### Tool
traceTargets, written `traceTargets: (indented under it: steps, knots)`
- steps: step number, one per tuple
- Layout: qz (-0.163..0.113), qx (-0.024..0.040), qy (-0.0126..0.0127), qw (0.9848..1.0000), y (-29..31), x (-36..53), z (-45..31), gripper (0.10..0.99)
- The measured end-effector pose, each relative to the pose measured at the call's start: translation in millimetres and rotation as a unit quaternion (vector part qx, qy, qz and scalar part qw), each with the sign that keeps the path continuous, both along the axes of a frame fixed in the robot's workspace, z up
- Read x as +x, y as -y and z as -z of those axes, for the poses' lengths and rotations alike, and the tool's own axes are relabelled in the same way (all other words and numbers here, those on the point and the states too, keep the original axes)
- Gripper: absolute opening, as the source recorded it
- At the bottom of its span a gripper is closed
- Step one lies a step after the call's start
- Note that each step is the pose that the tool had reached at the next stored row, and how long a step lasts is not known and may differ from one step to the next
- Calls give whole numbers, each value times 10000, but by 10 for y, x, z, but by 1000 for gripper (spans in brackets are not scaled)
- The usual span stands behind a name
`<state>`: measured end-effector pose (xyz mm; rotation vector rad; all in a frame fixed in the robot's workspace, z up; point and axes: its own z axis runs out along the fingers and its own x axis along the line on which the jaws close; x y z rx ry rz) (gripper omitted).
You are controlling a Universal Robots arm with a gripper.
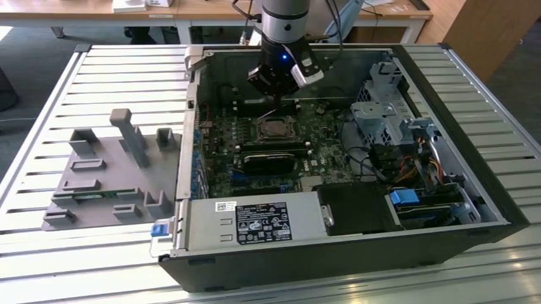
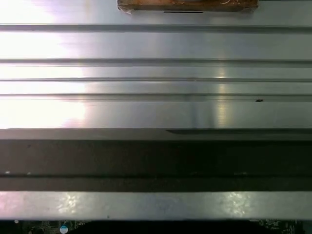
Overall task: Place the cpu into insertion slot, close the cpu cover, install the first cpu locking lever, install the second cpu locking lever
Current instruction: 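Install the first cpu locking lever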
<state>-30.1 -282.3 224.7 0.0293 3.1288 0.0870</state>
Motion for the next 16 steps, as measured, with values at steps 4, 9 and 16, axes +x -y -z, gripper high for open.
traceTargets:
  steps: [4, 9, 16]
  knots:
    - [2, 0, -3, 10000, 0, 25, 25, 118]
    - [4, 0, -8, 10000, 0, 59, 57, 118]
    - [4, 1, -12, 10000, 0, 90, 100, 118]
